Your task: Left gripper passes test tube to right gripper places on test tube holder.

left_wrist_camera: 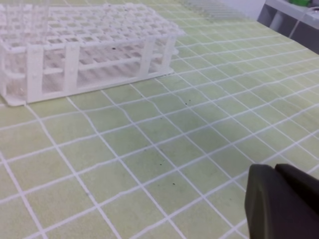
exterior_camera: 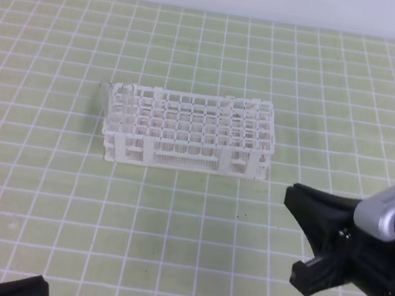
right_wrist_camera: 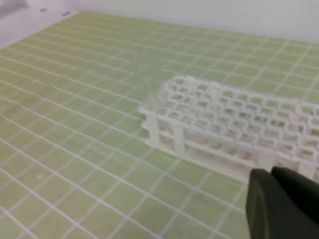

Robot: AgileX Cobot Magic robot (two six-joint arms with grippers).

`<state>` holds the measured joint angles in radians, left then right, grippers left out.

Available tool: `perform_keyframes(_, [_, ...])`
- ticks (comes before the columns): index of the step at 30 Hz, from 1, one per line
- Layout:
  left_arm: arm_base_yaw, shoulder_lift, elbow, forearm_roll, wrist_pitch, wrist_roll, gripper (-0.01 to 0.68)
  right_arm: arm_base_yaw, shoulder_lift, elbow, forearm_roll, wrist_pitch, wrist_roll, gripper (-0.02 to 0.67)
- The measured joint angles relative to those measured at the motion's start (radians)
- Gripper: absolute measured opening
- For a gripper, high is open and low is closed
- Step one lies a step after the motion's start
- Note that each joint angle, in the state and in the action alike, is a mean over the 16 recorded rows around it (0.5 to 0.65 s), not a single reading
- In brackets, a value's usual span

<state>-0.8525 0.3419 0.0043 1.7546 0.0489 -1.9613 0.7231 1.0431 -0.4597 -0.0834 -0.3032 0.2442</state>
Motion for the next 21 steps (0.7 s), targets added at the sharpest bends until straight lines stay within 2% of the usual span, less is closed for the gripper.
perform_keyframes(10, [0.0, 0.001, 0.005, 0.008, 0.013, 0.0, -0.002, -0.095, -0.121, 0.148, 0.171, -0.027, -0.194, -0.013])
perform_keyframes(16, [0.0, 0.002, 0.008, 0.013, 0.017, 0.001, -0.002, -0.22, -0.321, 0.288, 0.233, -0.058, -0.297, -0.014])
perform_keyframes(21, [0.0, 0.002, 0.007, 0.012, 0.016, 0.001, -0.002, -0.342, -0.535, 0.387, 0.235, -0.02, -0.318, -0.014])
